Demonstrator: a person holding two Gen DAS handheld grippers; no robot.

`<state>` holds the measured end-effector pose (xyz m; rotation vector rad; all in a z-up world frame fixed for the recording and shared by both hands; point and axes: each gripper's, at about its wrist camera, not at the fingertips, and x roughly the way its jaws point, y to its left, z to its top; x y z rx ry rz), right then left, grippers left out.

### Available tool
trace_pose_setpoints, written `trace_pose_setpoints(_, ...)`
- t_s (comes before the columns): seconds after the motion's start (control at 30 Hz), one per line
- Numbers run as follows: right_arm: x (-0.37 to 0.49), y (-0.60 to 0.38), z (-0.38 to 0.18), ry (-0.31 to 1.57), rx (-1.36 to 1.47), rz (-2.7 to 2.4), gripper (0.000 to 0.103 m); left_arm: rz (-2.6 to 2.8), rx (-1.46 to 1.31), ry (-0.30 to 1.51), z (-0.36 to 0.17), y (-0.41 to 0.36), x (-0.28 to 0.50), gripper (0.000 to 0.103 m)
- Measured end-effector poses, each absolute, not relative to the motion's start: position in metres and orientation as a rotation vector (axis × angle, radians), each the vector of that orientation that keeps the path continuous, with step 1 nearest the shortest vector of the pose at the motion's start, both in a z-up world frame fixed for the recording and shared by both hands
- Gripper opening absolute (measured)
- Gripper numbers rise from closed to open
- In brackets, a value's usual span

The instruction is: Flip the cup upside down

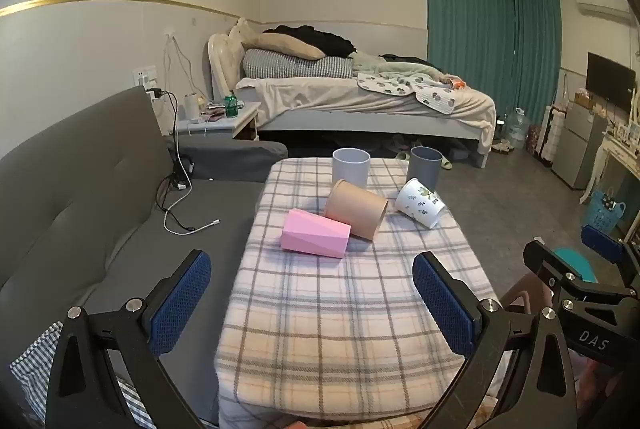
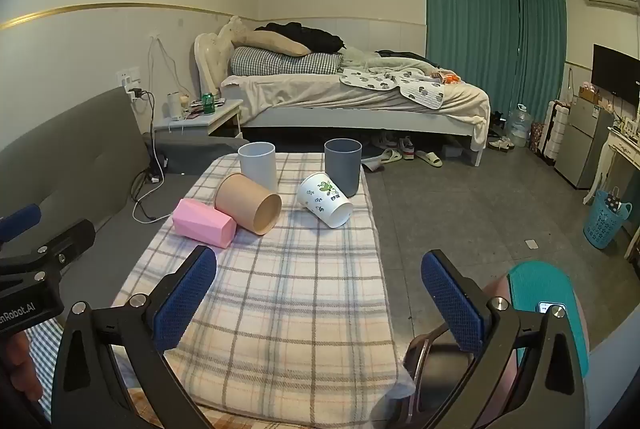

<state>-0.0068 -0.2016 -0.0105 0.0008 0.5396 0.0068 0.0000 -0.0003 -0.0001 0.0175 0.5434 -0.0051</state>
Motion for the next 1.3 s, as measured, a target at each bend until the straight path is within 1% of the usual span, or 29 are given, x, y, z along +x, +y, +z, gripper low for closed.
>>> trace_pose_setpoints(1.3, -0.0065, -0.2006, -0.0188, 0.555, 0.004, 0.011, 0.103, -0.010, -0.001, 0.550, -0.0033, 0.0020, 0.0008, 0.103)
